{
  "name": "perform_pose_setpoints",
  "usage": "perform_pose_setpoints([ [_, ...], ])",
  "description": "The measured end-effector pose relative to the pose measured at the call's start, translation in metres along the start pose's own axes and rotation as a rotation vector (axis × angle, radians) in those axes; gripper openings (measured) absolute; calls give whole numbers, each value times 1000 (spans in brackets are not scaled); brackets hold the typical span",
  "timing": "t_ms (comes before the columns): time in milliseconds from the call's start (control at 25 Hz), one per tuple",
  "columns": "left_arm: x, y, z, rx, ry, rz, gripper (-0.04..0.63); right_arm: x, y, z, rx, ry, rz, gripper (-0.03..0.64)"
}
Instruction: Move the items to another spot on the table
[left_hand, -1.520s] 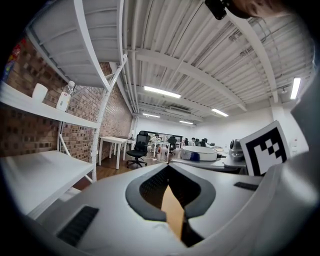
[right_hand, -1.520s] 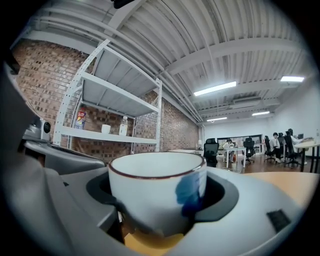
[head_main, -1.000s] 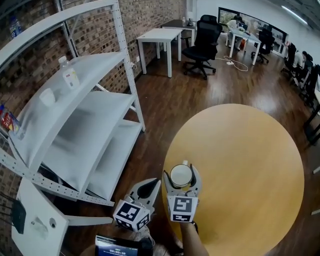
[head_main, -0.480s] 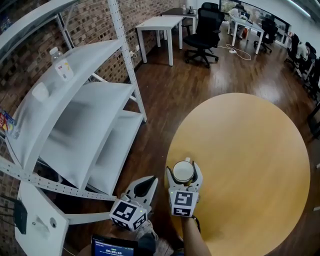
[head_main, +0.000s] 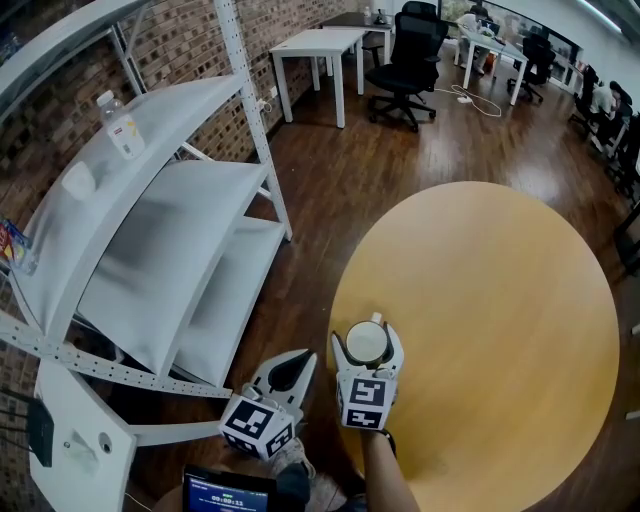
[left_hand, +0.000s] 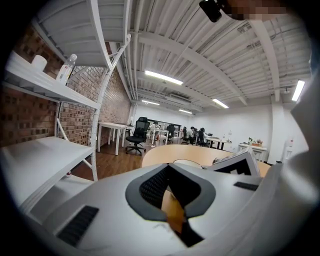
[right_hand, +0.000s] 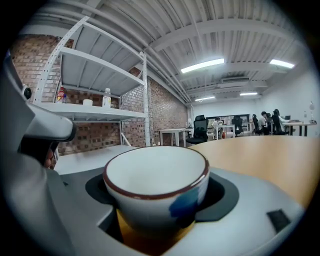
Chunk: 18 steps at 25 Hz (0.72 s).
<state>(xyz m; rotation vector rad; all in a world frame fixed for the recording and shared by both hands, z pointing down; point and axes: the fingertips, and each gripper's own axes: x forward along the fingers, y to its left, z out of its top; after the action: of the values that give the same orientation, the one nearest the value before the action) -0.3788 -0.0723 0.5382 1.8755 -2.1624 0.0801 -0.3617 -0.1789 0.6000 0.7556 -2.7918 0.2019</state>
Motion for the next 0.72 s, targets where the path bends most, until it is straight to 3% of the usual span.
perform_pose_setpoints([
  [320,-6,-6,-2,4,6,-4,6,-4,-1,-9,21,51,28,434],
  [720,-16,-10,-2,8,0,-5,6,-12,3,-5,69,41,65,457],
])
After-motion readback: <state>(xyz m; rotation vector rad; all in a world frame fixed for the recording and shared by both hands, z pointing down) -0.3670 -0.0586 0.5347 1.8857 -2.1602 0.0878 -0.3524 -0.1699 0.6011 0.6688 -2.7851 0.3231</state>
